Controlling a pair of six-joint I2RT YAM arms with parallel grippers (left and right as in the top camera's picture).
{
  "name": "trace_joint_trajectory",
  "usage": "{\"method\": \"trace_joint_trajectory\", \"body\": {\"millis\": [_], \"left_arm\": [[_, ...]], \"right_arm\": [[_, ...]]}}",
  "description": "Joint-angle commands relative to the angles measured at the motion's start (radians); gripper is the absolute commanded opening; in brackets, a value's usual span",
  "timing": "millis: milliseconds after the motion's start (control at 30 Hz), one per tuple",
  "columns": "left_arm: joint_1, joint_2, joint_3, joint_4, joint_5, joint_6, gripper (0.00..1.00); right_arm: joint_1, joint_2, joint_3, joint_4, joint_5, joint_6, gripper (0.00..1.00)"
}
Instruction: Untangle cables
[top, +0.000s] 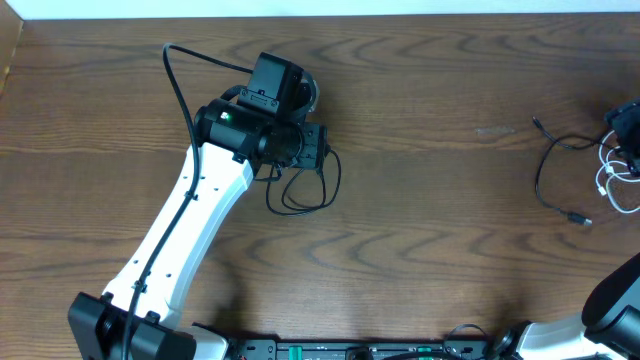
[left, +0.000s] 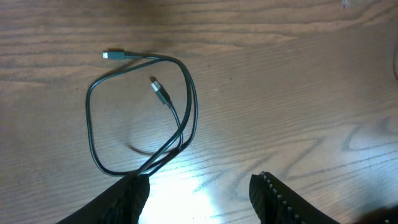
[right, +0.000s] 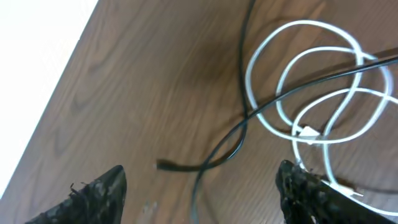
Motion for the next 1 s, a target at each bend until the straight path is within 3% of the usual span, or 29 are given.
{"method": "trace_joint_trajectory", "body": {"millis": [0,300,500,700,967], "left_arm": [[0.003,0.002,0.009,-0.004,-0.013,0.010,0.57],[0.003,0.003,-0.068,-0.011,-0.014,0.010,0.64],[0.003,0.004,-0.230,0.095,-0.175,0.010,0.66],[0.000,0.004,-0.298,0.212,-0.107,0.010,0.63],[0.000,0.030,-0.320,0.246,-0.083,0.010,0.58]], "right_arm": [[0.026,-0.006,0.014,-0.035,-0.201,-0.116,0.75],[0.214,-0.006,0.014,-0.243,-0.288,-0.312,0.79],[0.348,-0.006,0.013,-0.268,-0.246,-0.319,0.80],[0.404,-0.006,0.013,-0.269,-0.210,-0.319,0.78],[0.417,-0.006,0.013,-0.277,-0.210,-0.318,0.75]]}}
